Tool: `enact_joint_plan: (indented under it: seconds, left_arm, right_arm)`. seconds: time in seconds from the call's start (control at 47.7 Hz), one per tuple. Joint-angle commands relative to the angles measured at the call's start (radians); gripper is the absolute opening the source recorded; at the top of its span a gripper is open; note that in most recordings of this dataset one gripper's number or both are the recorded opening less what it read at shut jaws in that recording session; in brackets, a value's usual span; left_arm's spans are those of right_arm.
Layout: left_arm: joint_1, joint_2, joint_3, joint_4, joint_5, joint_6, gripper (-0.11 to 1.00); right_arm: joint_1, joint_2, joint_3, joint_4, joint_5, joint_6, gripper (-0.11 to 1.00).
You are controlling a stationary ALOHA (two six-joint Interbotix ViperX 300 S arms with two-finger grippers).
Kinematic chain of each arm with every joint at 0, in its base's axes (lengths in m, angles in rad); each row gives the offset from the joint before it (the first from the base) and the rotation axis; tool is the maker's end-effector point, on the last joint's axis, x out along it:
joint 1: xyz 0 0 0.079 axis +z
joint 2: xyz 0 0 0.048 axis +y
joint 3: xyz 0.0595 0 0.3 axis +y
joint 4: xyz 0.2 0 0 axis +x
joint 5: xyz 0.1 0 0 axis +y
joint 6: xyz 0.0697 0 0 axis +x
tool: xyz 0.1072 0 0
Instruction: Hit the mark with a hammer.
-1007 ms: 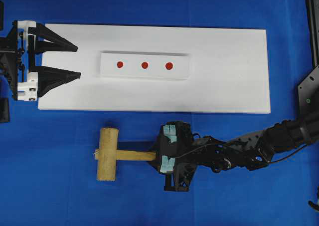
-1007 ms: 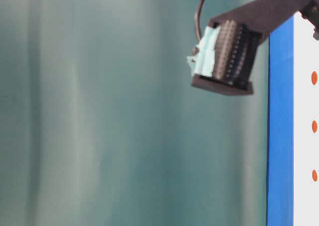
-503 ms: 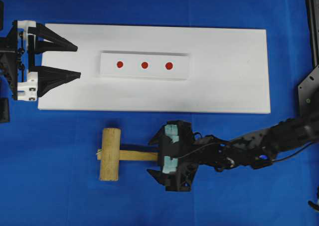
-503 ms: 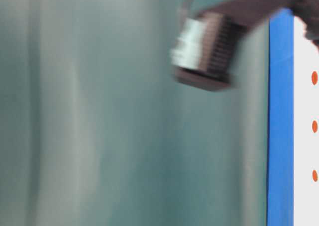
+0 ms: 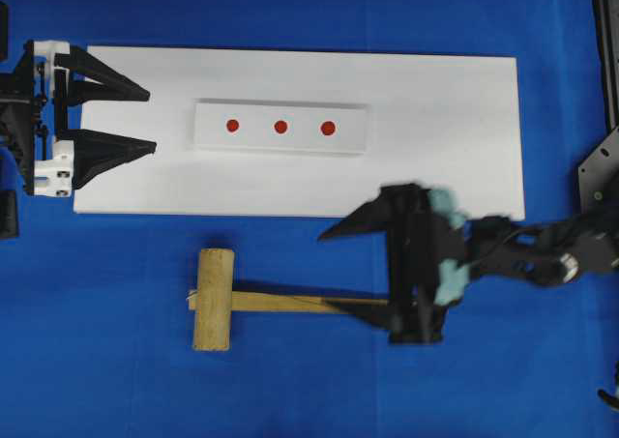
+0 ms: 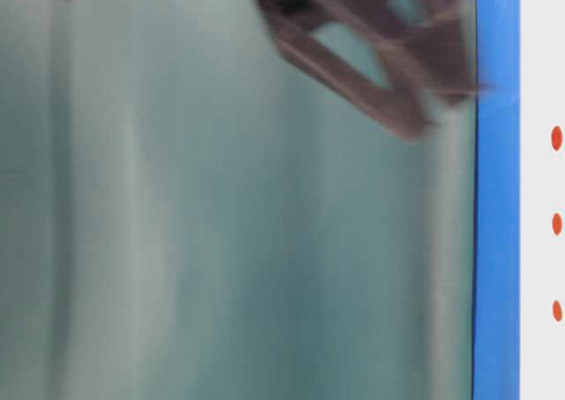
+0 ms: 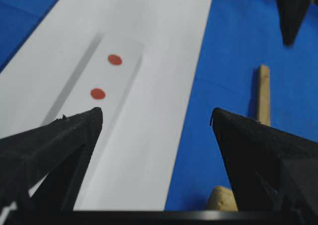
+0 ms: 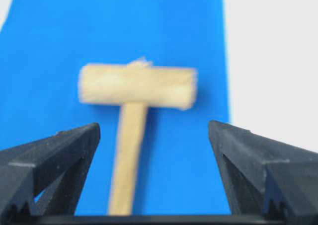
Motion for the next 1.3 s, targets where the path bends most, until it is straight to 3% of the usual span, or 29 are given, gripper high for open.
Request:
enact_joint_plan:
  seconds: [0.0,0.294,0.545,0.671,0.923,1.28]
  left_arm:
    - [0.002,-0.002,-0.008,0.002,0.005,0.005,0.89]
    - [0.003,-0.003,-0.008,0.008,0.021,0.018,0.89]
    - [-0.002,-0.003,-0.008,0.009,0.02,0.184,0.89]
    - [-0.002,-0.015,-0.003,0.009,0.02,0.225,0.89]
    - [-0.003,-0.166,0.04,0.009,0.044,0.259,0.89]
    - [-0.005,-0.333,0.138,0.011,0.118,0.36,0.89]
  right_arm:
    - [-0.041,-0.089,0.029,-0.002,-0.015,-0.034,0.83]
    - [-0.17,-0.322,0.167,-0.002,0.012,-0.147,0.83]
    - [-0.242,-0.528,0.252,-0.002,0.089,-0.272,0.83]
    - [-0.278,-0.6,0.305,-0.002,0.1,-0.302,0.83]
    - [-0.319,-0.692,0.417,-0.002,0.103,-0.313,0.82]
    - [-0.321,-0.699,0.502,0.002,0.126,-0.305,0.82]
